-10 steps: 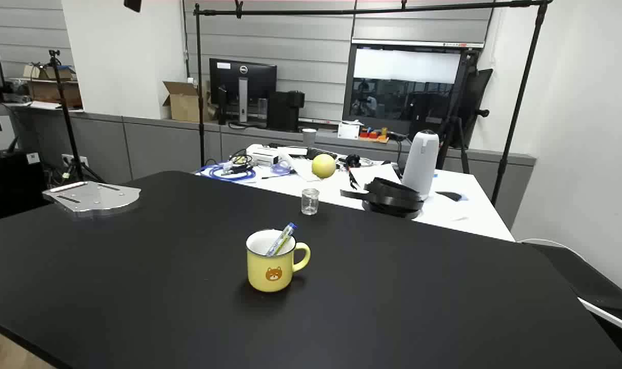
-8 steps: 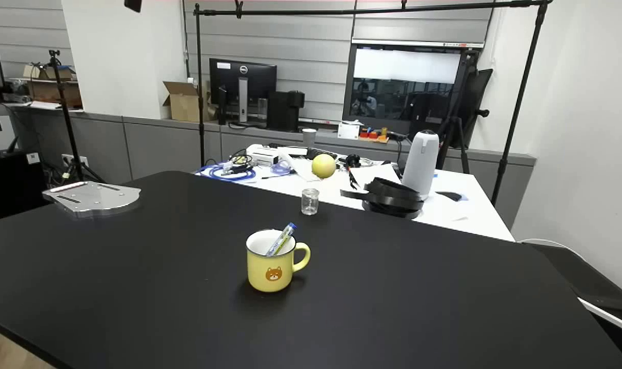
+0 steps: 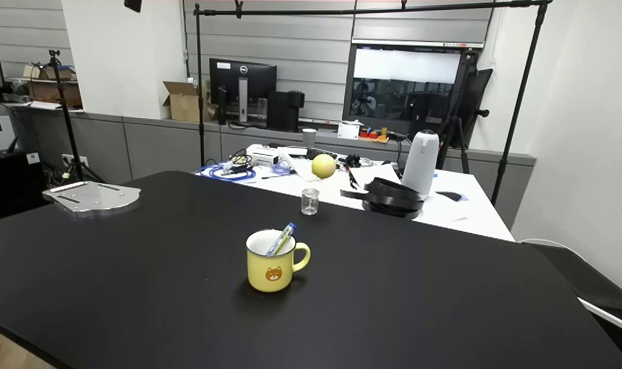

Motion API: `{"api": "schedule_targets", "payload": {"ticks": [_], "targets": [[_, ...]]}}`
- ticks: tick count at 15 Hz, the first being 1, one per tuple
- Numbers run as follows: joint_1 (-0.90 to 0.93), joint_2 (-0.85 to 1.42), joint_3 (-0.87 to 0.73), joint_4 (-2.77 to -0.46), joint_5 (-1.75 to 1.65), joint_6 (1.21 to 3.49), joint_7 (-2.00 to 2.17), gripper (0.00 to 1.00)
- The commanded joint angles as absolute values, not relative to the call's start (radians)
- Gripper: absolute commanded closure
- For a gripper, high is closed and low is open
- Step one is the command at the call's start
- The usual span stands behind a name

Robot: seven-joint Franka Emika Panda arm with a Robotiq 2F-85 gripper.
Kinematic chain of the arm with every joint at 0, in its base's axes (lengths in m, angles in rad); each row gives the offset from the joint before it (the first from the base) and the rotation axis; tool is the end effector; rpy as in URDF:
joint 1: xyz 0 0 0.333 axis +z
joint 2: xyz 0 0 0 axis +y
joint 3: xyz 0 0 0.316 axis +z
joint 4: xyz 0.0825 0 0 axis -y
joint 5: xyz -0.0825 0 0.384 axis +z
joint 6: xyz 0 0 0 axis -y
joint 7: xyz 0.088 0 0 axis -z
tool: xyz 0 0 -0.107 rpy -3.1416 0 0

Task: Take the marker out of the cup and put it on the table

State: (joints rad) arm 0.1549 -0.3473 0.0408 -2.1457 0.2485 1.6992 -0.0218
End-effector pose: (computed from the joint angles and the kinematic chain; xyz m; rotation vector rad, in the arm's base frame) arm 0.4272 0.1103 0.5391 -2.9046 -0.2476 0.1729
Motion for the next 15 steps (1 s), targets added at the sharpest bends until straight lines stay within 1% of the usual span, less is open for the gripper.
{"api": "schedule_targets", "payload": {"ticks": [1,5,10,15], "targets": [[0.136,-0.347,0.057,-2.143,0.253,1.695,-0.026,0.0],[0.104,-0.335,0.056,-2.151,0.197,1.745,-0.006,0.0],[0.023,-0.266,0.029,-2.199,0.085,1.916,0.015,0.0],[-0.014,-0.162,-0.002,-2.253,0.081,2.056,-0.002,0.0]]}}
